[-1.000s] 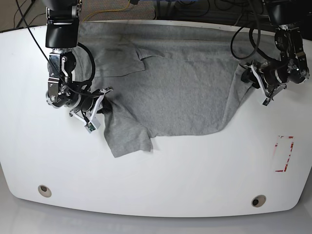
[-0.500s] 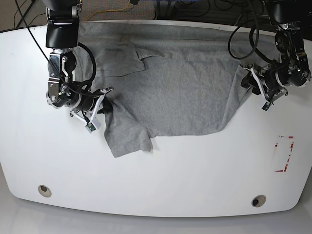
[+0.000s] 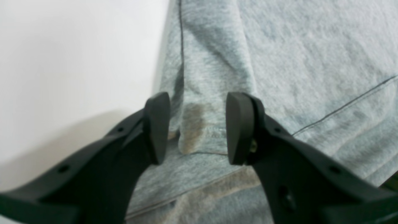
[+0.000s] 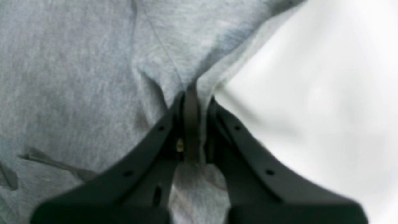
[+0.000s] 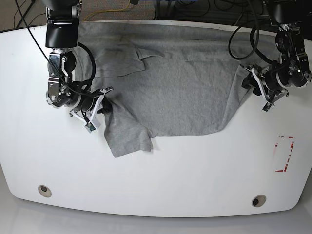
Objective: Layout the t-shirt on the table in an organized manner, then fold the t-shirt properly
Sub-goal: 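Hold the shirt hem with both grippers, adjusting the left grip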
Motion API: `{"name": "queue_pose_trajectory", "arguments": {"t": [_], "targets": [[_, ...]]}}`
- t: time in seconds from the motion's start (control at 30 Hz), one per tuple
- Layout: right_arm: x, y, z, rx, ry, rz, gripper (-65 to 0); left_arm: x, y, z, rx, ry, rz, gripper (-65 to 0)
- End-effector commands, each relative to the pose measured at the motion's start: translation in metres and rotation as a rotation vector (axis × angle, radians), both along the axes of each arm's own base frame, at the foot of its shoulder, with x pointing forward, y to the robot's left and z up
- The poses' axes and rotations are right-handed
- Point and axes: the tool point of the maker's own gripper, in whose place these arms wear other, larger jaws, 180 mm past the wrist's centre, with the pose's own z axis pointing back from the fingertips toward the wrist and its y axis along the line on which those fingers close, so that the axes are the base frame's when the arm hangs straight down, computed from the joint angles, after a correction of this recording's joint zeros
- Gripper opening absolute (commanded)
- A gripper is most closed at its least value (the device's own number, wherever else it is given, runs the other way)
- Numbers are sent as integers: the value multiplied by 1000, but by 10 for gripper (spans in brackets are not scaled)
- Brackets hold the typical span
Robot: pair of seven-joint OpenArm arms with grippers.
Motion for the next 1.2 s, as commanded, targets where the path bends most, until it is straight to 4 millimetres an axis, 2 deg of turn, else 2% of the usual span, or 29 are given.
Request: {"name": "queue_pose_trajectory", "arguments": {"t": [0.0, 0.37, 0.77, 1.17], "targets": [[12, -2, 15, 13, -53, -3, -648, 10, 4, 10, -2, -41, 1, -378], [12, -1, 15, 14, -53, -3, -648, 17, 11, -4, -44, 4, 49, -378], [12, -2, 15, 14, -52, -5, -648, 17, 1, -3, -104, 4, 43, -378], [12, -2, 15, 16, -52, -5, -648, 11, 2, -6, -92, 41, 35, -378]]}}
